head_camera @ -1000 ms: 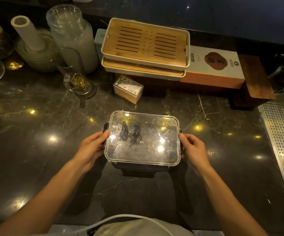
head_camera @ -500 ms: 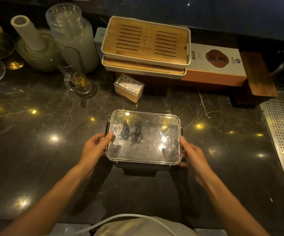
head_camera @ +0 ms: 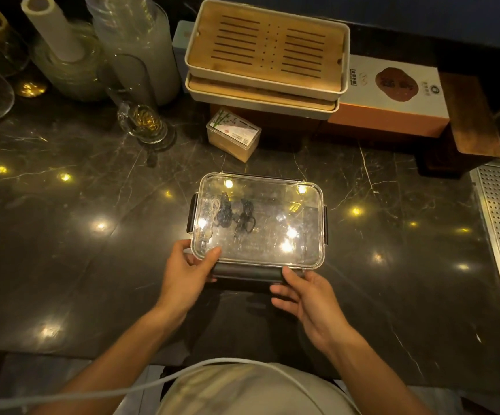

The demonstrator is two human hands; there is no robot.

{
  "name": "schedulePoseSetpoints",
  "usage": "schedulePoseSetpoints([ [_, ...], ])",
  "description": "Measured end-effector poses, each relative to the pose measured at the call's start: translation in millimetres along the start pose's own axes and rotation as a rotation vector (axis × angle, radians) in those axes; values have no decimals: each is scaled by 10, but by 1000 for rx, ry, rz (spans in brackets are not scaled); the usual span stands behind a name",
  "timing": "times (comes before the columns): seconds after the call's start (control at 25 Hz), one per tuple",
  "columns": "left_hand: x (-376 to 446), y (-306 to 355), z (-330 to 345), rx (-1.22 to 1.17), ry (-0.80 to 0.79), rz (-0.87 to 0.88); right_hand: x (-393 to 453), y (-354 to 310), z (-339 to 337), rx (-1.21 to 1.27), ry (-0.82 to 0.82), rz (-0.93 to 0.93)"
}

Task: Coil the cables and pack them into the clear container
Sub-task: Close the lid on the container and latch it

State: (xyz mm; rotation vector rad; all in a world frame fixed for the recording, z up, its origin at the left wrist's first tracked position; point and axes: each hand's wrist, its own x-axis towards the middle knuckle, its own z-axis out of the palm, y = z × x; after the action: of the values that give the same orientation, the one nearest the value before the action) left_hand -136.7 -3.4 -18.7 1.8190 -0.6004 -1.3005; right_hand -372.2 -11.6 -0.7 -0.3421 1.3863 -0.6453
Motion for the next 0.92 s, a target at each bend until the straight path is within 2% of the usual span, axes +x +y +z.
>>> schedulePoseSetpoints([
  [0.12,-42,4,-84,85,-12,30,51,65,-70,-243,63,-116],
  [0.28,97,319,-180,383,-7,157,99,35,-95,-482,246,-281],
  [0.4,394,652,-117,542,-157,283,138,-108,-159,-901,393,-494],
  [0.52,694,836,38,772,-193,393,258,-388,-242,-1343,320,-743],
  [0.6,859,929,199,985,-156,589,346,-477,-269,-1542,216,-833],
  [0.68,1022,1030,382,1133,-157,720,412,-465,-255,-1646,186,-915],
  [0.76,1153,1118,533,1224,-197,727,454,-420,-218,-1673,195,-977],
  [0.92,1283,1125,612,1219,-184,768,542,-338,-253,-1644,237,-1078],
])
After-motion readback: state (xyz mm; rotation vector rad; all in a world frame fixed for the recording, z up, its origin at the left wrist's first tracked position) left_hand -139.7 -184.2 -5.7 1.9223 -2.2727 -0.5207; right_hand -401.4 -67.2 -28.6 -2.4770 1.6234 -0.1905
